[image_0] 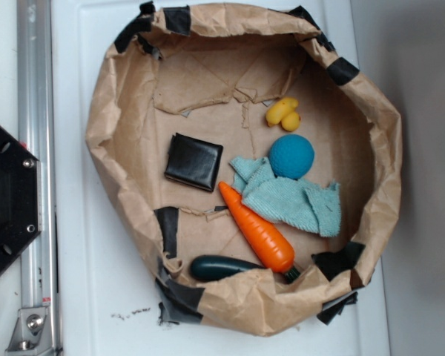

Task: Grab the black box.

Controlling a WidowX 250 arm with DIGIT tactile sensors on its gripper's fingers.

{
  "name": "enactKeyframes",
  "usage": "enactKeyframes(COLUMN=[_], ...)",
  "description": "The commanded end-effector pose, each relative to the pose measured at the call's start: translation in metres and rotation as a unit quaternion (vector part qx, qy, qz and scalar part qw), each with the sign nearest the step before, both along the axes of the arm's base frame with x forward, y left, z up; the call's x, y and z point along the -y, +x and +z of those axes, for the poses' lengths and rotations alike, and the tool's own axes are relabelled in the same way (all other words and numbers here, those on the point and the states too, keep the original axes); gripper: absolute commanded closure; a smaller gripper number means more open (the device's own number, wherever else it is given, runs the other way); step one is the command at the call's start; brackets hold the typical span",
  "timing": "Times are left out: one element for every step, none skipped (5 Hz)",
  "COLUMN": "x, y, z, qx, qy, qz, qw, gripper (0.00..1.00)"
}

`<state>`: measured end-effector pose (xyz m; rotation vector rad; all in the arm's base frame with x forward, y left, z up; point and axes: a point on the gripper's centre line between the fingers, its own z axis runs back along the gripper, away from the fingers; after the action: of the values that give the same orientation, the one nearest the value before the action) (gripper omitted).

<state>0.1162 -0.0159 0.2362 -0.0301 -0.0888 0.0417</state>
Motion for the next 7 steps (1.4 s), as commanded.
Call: enactKeyframes(x=[0.0,-0.029,-0.049,-0.061,-0.059,-0.048,-0.032], y=[0.0,0.047,0.084,0.104,0.11,0.112,0.111], z=[0.0,-0.033,-0.062,-0.093,-0.12,-0.142,-0.175], qx=[0.0,-0.008,-0.002,-0.012,-0.034,-0.055,-0.08], qy=[0.0,0.019,0.0,-0.01,-0.027,-0.033,-0.006], qz=[0.0,-0.021,-0.065,-0.085,-0.111,-0.115,-0.127], qw=[1.0,1.0,0.998,0.996,0.993,0.991,0.989], gripper=[0.0,0.0,0.0,0.0,0.0,0.0,0.0])
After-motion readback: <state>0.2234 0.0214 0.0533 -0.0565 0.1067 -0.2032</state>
